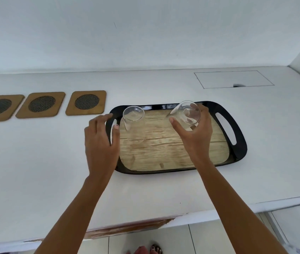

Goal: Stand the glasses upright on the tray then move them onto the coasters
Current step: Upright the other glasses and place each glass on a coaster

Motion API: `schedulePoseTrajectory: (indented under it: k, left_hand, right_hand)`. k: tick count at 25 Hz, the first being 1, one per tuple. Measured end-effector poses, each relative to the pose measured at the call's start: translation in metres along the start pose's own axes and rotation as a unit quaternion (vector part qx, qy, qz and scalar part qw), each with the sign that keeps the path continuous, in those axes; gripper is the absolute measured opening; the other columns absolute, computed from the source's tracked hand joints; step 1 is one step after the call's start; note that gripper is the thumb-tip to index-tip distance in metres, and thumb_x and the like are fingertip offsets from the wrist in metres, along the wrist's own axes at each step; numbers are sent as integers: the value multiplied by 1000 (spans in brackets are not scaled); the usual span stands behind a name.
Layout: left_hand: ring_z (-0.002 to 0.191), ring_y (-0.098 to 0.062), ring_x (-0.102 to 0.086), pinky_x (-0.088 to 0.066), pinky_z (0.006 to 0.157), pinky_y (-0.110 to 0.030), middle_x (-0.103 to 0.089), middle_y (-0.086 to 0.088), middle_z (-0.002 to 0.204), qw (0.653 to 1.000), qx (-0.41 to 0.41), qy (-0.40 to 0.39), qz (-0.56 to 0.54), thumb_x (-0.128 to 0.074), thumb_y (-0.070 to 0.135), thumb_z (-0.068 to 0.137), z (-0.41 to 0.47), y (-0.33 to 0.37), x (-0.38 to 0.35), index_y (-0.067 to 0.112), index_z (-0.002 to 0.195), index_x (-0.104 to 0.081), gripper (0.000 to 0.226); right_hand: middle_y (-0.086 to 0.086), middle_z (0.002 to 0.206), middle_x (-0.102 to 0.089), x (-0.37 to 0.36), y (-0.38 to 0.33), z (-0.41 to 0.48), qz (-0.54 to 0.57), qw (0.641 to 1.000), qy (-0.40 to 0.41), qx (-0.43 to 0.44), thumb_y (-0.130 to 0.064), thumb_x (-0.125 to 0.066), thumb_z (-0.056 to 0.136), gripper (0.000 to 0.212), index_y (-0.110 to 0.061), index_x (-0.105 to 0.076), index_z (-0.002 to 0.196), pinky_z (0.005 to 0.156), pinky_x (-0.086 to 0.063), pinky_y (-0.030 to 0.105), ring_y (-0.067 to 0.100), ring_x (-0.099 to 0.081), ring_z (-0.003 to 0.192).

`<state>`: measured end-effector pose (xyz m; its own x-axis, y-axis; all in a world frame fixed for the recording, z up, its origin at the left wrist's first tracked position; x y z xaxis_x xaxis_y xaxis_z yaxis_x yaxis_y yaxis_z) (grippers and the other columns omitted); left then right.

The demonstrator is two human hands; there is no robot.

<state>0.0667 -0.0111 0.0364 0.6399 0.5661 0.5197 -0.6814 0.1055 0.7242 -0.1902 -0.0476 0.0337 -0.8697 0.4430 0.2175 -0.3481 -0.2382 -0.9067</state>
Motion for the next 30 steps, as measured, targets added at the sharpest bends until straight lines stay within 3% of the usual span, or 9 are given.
schedulePoseTrajectory:
  k: [4,9,18,21,24,28,30]
  left_hand:
    - [138,-30,-32,-28,111,-51,-36,-12,150,988,81,-42,128,-45,28,96,-4,-66,2,12,141,-35,49]
    - [149,-31,-4,-5,120,-53,-14,-13,160,948,124,-159,248,-35,36,98,-28,-114,-14,9,150,-13,62]
    - [148,-30,-13,-7,120,-52,-18,-13,160,935,91,-157,306,-33,39,98,-33,-116,-19,5,149,-16,64]
    - [148,-30,-13,-7,120,-53,-18,-14,160,933,86,-157,311,-26,42,99,-34,-115,-19,5,149,-15,64]
    - [148,-31,-13,-8,119,-53,-19,-14,159,933,83,-154,314,-17,48,92,-34,-115,-17,5,149,-16,72]
    - [148,-32,-14,-8,119,-53,-19,-15,159,934,81,-150,313,-17,48,90,-34,-114,-18,4,149,-17,73]
    - [147,-32,-15,-9,119,-54,-20,-15,159,934,81,-151,313,-17,48,90,-34,-115,-17,4,149,-17,73]
  right_hand:
    - [0,108,-58,-15,12,7,-59,997,-44,8,-47,-85,68,69,-24,-54,125,83,-52,30,15,-56,98]
    - [7,107,-56,-32,23,13,-110,990,-81,15,-47,-85,68,70,-21,-55,126,81,-49,27,5,-51,87]
    - [5,110,-51,-41,28,16,-139,986,-90,5,-49,-83,71,74,-18,-50,129,83,-50,33,12,-50,91]
    - [7,131,-45,-41,28,14,-145,979,-143,-9,-59,-69,80,84,-20,-33,145,85,-47,33,16,-50,109]
    - [5,150,-33,-26,28,18,-132,982,-137,5,-57,-47,95,69,-32,-18,152,93,-39,30,17,-41,133]
    - [13,146,-36,9,55,39,-218,967,-95,-88,-31,-53,97,60,-25,-23,149,105,-42,50,30,-40,133]
    - [18,146,-35,16,70,39,-249,947,-138,-151,-39,-59,93,69,-23,-21,148,99,-47,56,34,-48,122]
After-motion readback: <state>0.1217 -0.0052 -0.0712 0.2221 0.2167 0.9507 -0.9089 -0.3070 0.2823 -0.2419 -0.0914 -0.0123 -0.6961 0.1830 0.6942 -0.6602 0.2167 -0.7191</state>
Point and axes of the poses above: each hand's wrist, its own z-axis towards the middle knuckle, its own x-axis out of the back of the hand, y = z × x, the point moved 5 cm from there along z, towards the middle knuckle
